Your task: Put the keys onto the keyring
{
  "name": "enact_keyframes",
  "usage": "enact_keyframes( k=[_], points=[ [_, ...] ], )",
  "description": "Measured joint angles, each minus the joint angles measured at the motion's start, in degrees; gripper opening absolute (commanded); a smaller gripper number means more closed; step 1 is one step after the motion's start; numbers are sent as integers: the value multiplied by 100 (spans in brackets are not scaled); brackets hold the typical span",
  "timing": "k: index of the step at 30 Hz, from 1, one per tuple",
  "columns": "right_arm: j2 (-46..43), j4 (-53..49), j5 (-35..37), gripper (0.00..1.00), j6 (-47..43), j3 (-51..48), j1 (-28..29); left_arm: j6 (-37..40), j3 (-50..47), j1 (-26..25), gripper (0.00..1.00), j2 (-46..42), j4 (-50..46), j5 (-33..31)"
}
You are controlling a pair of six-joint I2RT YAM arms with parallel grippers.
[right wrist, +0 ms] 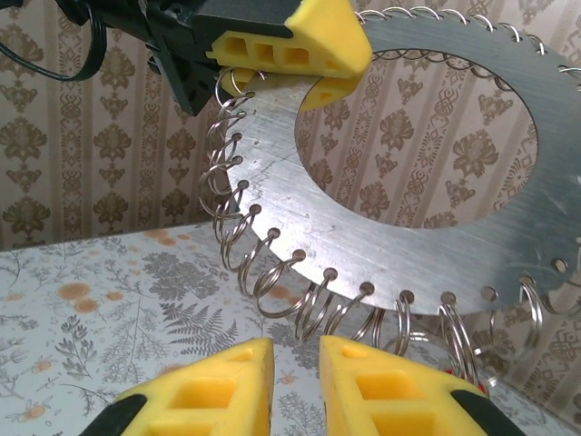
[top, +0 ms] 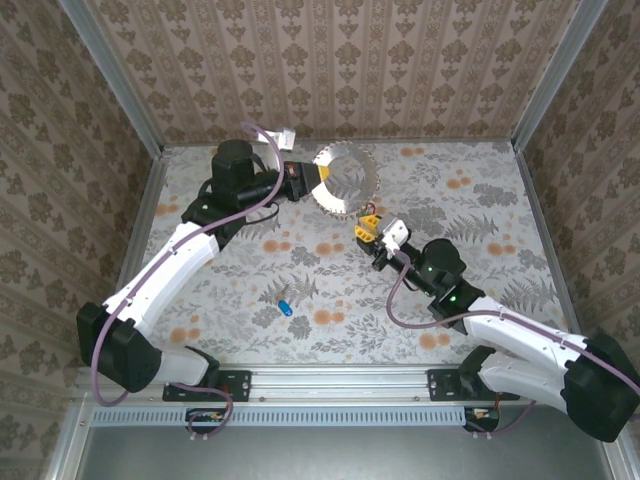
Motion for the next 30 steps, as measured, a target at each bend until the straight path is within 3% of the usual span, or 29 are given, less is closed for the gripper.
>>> enact_keyframes(
  k=[21,30],
  points=[
    [212,98,345,27,-483,44,22,0,0,-33,0,0,-2,-2],
    [205,-31,350,20,-957,44,22,2,0,-33,0,0,-4,-2]
  ],
)
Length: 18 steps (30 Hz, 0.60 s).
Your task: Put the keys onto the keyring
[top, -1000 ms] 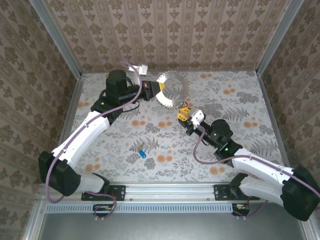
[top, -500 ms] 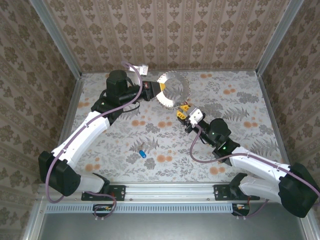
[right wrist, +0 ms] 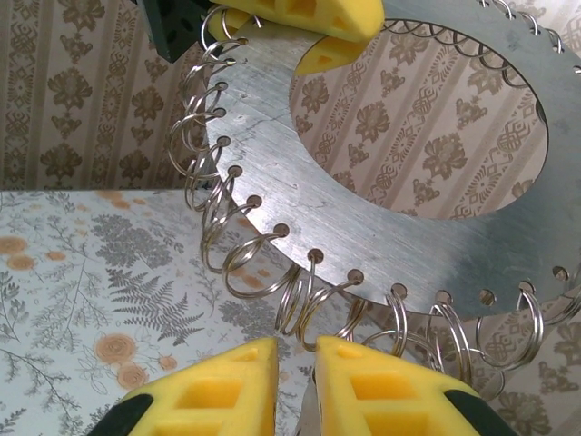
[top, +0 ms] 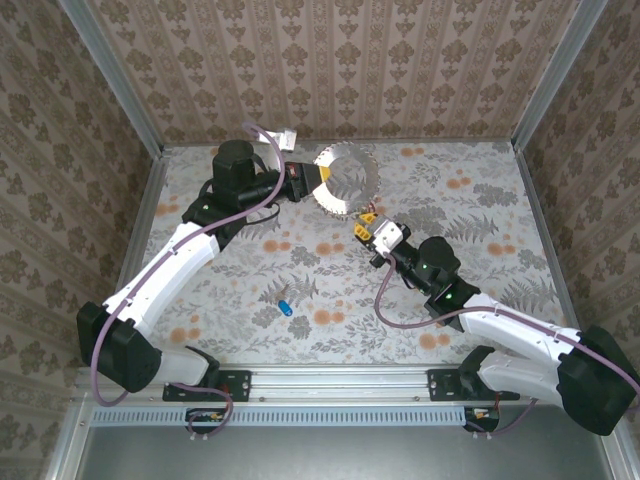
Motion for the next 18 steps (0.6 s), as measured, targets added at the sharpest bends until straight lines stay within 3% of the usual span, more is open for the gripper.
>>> enact_keyframes(
  k=[13,18],
  points=[
    [55,-17,87,15,-433,76,0,-2,0,0,0,0,0,-2],
    [92,-20,131,21,-549,76,0,-2,0,-24,0,0,0,-22]
  ],
)
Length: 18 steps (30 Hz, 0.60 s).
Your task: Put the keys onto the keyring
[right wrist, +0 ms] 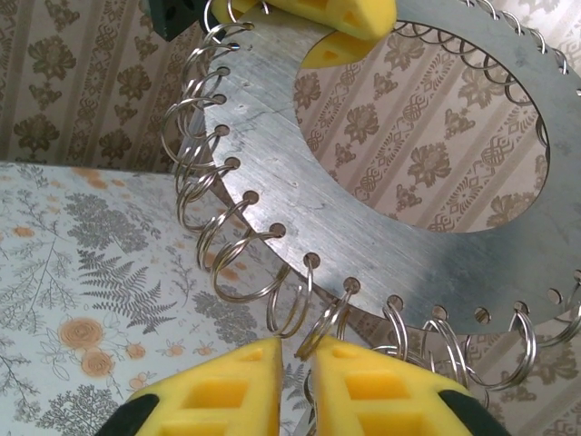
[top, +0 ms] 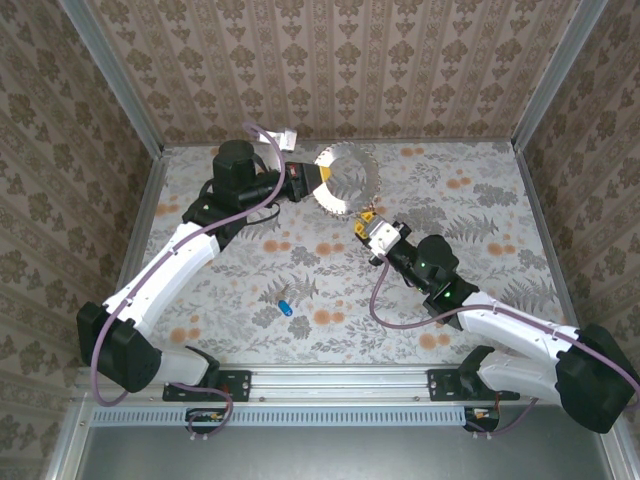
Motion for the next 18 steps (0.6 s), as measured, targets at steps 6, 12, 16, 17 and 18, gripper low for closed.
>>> enact_keyframes(
  k=[6,12,16,17,18],
  points=[
    [2,4,2,16,7,0,0,2,0,-20,0,0,0,0],
    [2,4,37,13,9,0,-22,2,0,-20,0,0,-2,-20],
    [-15,4,39,11,66,0,-105,2,0,-20,0,0,-4,-20],
    [-28,4,39,12,87,0,-120,2,0,-20,0,0,-2,-20],
    [-44,4,39,12,114,0,-131,2,0,-20,0,0,0,-20]
  ],
)
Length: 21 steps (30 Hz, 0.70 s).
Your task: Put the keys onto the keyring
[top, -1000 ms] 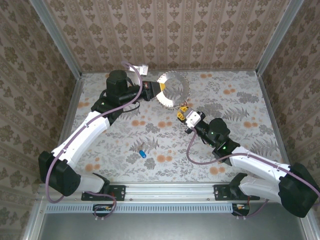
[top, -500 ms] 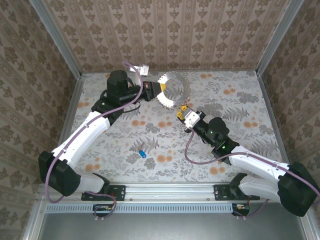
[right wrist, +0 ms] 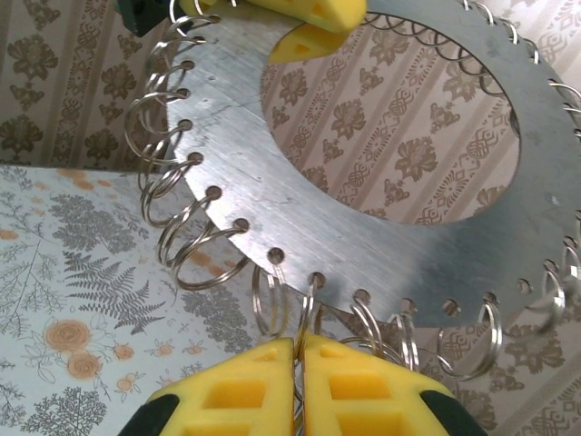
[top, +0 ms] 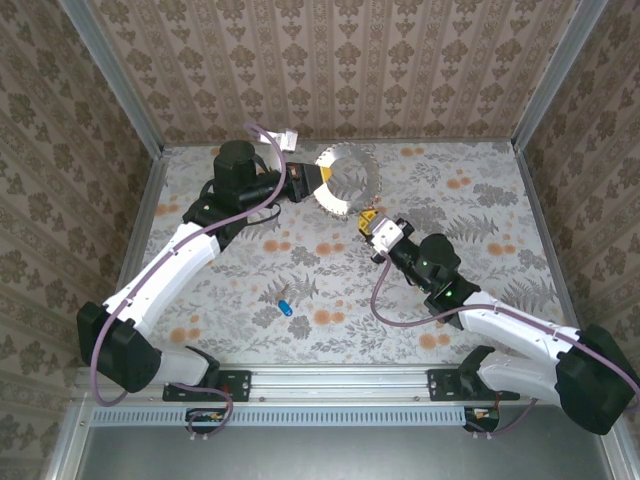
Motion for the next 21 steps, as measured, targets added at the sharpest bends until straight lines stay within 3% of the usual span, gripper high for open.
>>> enact_keyframes(
  k=[4,12,21],
  points=[
    [-20,2,-4,17,79,0,-28,0,0,0,0,-2,0,-2],
    [-20,2,-81,11,223,0,-59,0,0,-31,0,-2,2,-22],
    [-2,146,-98,16,407,0,-63,-2,0,-33,0,-2,4,-28]
  ],
)
